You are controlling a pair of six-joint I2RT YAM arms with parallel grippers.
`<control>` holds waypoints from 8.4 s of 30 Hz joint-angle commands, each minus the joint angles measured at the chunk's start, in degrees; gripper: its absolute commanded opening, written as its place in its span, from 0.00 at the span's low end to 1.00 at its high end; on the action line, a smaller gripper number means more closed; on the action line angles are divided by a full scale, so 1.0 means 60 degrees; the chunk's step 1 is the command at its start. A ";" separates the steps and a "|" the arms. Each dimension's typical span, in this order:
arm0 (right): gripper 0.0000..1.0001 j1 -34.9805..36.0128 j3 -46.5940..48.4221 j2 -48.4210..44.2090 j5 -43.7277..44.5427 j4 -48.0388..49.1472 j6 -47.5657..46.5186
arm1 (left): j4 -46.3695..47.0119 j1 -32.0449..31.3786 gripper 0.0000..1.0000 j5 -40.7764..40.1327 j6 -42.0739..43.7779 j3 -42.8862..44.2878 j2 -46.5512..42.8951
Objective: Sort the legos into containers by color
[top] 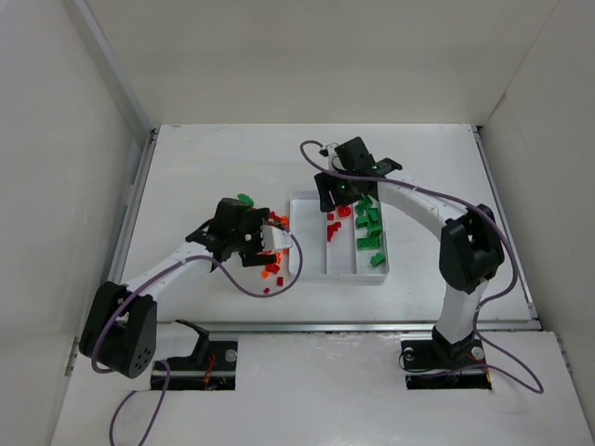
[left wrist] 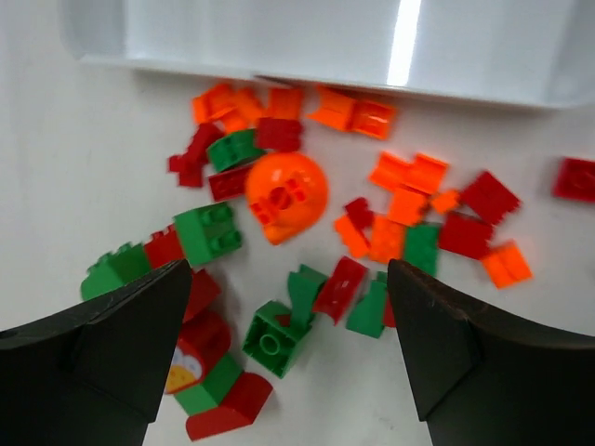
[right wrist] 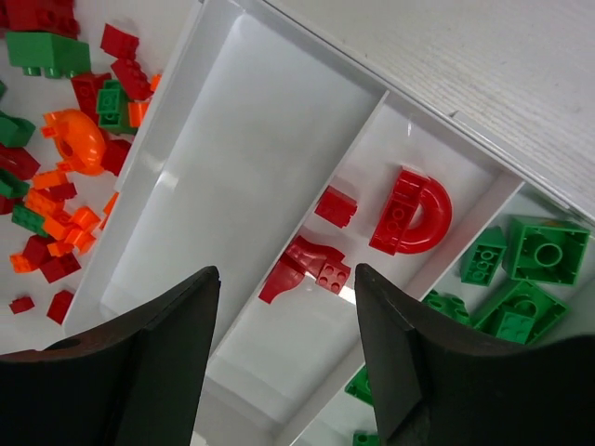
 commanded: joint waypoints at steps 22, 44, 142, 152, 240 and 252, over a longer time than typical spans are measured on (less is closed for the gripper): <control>0.66 -0.0088 -0.1723 -0.1895 0.0595 0.0331 -0.0028 | -0.4572 -0.0657 0.50 0.2383 0.8929 0.1251 0.1248; 0.66 0.0966 -0.3494 -0.5469 0.3333 -0.0371 0.4366 | -0.1203 -0.1199 0.30 -0.0254 -0.8701 0.1293 -0.2561; 0.68 0.1773 -0.6205 -0.9967 0.4302 -0.1105 0.3957 | -0.6096 -0.3484 1.00 -0.4473 -1.5578 0.2072 0.2698; 0.68 0.1773 -0.5912 -0.9352 0.4389 -0.1017 0.3475 | -0.5671 -0.3381 1.00 -0.3609 -1.5241 0.1778 0.2976; 0.69 0.1773 -0.4564 -0.8898 0.4945 -0.1017 0.2961 | -0.1513 -0.3557 0.00 -0.3346 -0.8900 0.5542 0.3237; 0.69 0.1773 -0.4067 -0.8546 0.5224 -0.1105 0.2961 | -0.0032 -0.3953 0.00 -0.1618 -0.7140 0.5646 0.4412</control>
